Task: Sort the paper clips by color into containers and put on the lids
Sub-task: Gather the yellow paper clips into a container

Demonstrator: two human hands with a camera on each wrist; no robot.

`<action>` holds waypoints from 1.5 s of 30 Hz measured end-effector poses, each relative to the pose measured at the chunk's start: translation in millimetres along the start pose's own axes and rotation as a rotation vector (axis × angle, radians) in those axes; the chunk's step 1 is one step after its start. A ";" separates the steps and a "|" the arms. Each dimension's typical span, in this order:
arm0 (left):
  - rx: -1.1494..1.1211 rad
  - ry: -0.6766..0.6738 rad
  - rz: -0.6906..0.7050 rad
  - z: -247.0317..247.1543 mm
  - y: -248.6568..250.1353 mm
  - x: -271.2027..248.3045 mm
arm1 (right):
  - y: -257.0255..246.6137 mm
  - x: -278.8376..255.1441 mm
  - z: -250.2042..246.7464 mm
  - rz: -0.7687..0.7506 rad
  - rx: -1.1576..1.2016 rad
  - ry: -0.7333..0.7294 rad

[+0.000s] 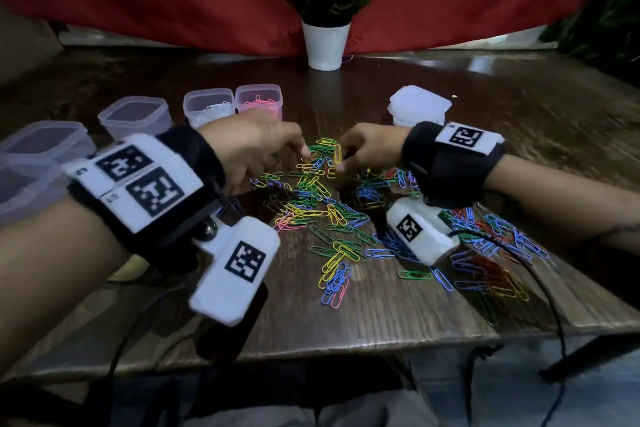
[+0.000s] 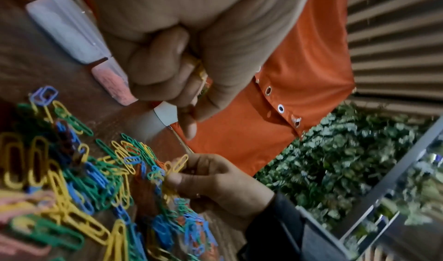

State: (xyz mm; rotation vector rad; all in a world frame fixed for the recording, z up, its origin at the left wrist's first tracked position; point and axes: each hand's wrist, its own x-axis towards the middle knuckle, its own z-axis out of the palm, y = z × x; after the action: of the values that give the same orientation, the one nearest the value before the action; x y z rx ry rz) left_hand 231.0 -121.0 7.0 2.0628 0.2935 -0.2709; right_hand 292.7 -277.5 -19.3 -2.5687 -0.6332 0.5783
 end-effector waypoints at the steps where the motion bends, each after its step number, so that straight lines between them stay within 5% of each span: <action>1: -0.063 -0.007 0.002 0.1 -2.7 -2.5 | 1.3 -4.5 -2.9 -0.005 0.128 0.016; 7: -0.201 0.022 0.149 17.1 -21.5 -21.7 | -8.7 -37.1 -1.5 -0.104 0.605 0.011; 21: -0.394 0.132 0.354 29.9 -28.7 -13.8 | -19.6 -48.2 11.2 -0.065 0.858 0.143; 26: -0.398 0.186 0.354 38.2 -32.2 -3.4 | -22.6 -41.8 14.5 0.002 0.875 0.194; 32: -0.837 0.058 0.161 40.0 -31.9 6.7 | -33.0 -30.5 18.6 0.072 1.029 0.220; 37: -1.484 -0.074 -0.024 22.5 -37.0 15.5 | -49.2 -22.8 19.0 -0.066 0.853 0.325; 45: -1.621 -0.225 0.064 12.2 -39.9 3.3 | -67.9 -5.8 22.6 -0.184 0.383 0.390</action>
State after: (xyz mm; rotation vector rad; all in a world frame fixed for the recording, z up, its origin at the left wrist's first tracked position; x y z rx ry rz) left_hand 220.5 -112.4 -32.6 0.4336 0.1808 -0.1212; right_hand 254.4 -219.0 -2.6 -2.1494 -0.5513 0.1130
